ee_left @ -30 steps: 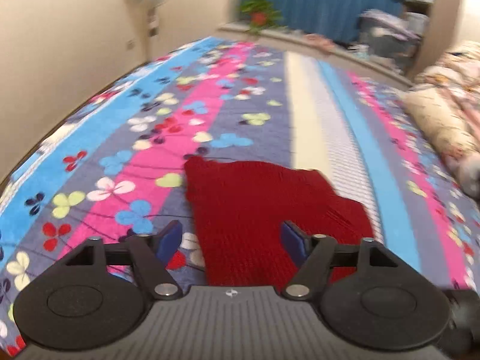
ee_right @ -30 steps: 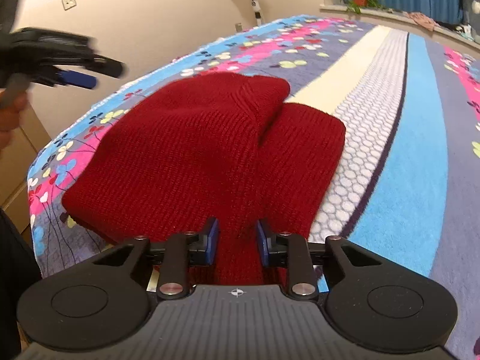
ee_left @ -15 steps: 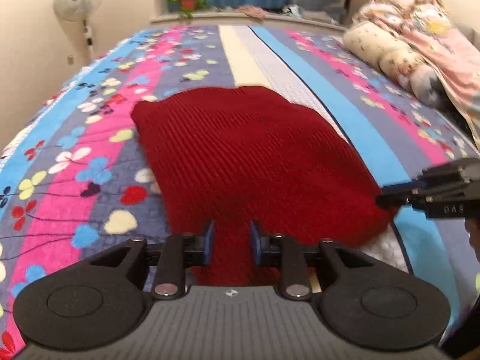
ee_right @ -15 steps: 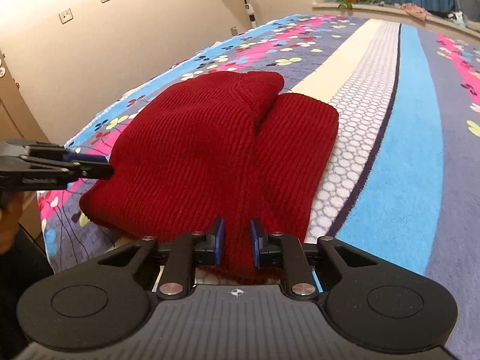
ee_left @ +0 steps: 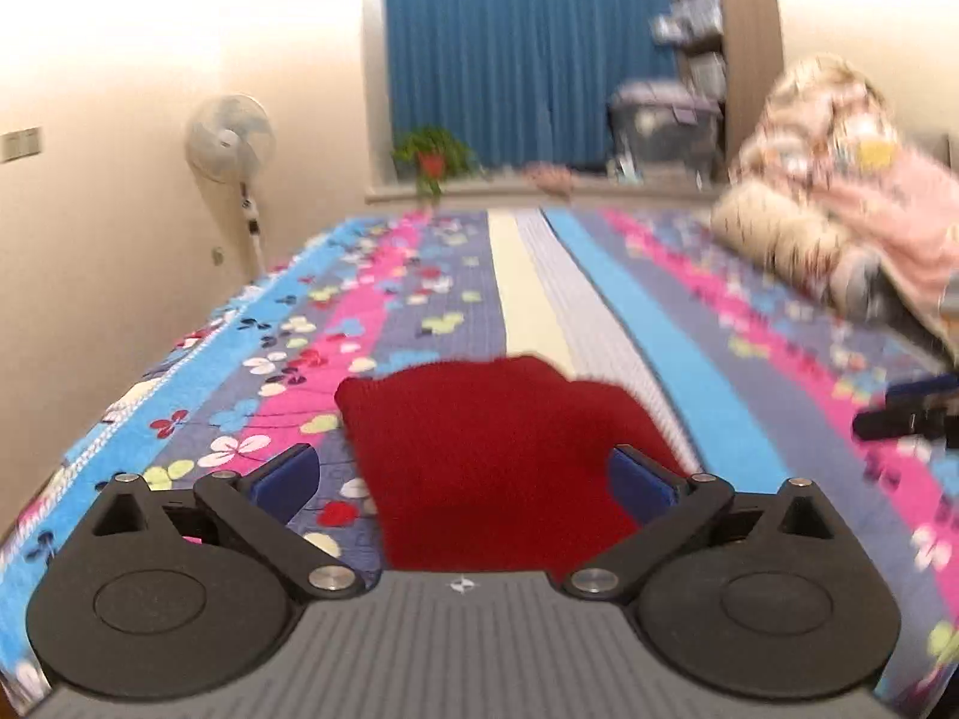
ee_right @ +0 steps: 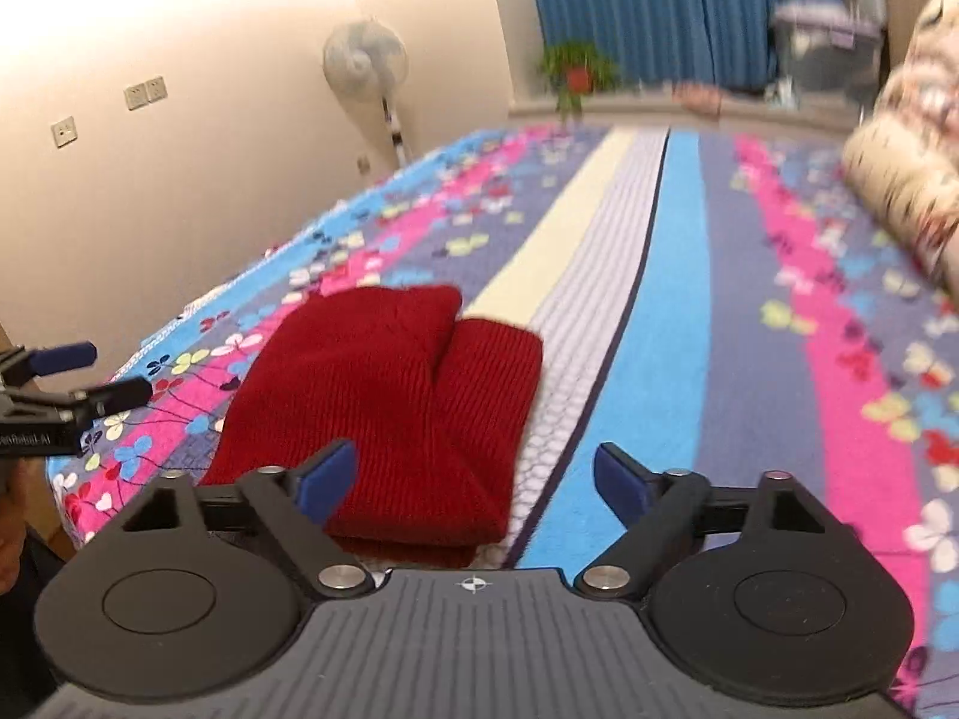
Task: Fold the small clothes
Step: 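Open the right gripper and withdraw both grippers from the folded sweater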
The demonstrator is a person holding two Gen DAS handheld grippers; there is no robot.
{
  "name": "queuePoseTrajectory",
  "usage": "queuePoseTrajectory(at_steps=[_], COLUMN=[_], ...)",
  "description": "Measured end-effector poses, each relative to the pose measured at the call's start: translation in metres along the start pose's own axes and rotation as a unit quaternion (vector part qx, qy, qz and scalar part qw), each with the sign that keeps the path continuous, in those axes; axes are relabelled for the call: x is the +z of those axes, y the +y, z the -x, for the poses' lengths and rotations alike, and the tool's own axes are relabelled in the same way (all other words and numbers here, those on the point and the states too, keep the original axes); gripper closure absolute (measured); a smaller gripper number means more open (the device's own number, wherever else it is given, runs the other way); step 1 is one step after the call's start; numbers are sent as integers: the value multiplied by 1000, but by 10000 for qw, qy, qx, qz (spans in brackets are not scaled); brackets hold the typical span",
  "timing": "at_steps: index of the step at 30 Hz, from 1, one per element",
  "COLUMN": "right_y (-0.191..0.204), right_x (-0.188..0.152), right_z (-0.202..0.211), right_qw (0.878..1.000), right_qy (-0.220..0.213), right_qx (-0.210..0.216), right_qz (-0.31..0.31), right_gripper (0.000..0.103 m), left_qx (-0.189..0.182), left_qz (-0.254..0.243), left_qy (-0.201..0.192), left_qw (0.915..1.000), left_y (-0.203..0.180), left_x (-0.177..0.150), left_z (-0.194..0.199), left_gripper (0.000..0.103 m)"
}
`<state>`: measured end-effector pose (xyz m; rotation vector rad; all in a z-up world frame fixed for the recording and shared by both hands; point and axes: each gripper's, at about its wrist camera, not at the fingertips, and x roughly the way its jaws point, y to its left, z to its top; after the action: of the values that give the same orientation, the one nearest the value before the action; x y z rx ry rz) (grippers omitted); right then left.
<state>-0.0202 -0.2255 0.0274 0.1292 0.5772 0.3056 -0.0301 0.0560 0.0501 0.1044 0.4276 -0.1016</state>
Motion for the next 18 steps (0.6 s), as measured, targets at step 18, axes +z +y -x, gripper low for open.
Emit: queuePoseTrajectory(at_steps=[18], right_y=[11], right_x=[-60], right_z=[-26], right_qw=[9973], right_qy=[-214], right_qx=[-455], right_qz=[-543], right_gripper=[12], left_qx=[1158], left_qz=[779], left_qy=[1034], left_qw=[9848], left_y=[-48], left_x=[-51], left_z=[-17], left_gripper=[0])
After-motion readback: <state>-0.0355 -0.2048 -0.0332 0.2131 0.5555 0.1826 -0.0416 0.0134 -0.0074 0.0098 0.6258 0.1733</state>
